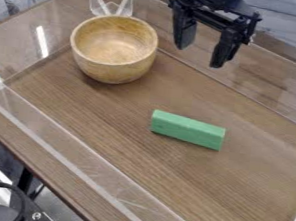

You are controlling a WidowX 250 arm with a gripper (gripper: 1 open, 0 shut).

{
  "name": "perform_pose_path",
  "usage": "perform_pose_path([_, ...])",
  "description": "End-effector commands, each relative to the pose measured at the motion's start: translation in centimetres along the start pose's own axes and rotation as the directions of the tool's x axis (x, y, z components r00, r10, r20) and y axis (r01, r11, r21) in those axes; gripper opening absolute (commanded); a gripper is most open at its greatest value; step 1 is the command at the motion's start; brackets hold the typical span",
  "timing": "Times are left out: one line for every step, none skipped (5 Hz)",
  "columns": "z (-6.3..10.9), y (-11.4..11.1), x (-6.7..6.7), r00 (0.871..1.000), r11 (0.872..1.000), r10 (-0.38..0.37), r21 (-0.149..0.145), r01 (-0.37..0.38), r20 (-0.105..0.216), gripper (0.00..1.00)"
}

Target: Put the green block in the brown bowl

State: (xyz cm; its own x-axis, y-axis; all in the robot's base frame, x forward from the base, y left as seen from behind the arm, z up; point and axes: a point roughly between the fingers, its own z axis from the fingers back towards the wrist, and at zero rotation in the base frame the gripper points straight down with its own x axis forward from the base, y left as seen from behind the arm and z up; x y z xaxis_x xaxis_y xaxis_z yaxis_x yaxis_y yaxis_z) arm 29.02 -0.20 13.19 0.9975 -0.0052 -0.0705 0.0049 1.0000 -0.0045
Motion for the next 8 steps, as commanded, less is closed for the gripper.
perform_pose_path([-1.1,-0.3,-0.6,0.991,0.991,-0.133,0.000,0.134,-0.019,1.00])
perform_pose_path([-2.5,0.1,-1.7,0.931,0.933,-0.359,0.017,0.361,-0.071,1.00])
perform_pose_path([-4.1,0.8,-2.4,0.812,0.815,-0.576,0.010,0.579,-0.091,1.00])
perform_pose_path([-6.1,1.6,-2.7,0.728,0.732,-0.678,-0.002,0.681,-0.100,1.00])
perform_pose_path([-8.1,2.1,-2.7,0.671,0.675,-0.734,-0.012,0.737,-0.106,1.00])
perform_pose_path([-9.2,2.4,-2.6,0.554,0.560,-0.827,-0.055,0.827,-0.093,1.00])
perform_pose_path([-9.7,2.7,-2.3,0.478,0.483,-0.875,-0.088,0.871,-0.074,1.00])
perform_pose_path([-10.0,2.4,-2.0,0.515,0.519,-0.855,-0.075,0.851,-0.063,1.00])
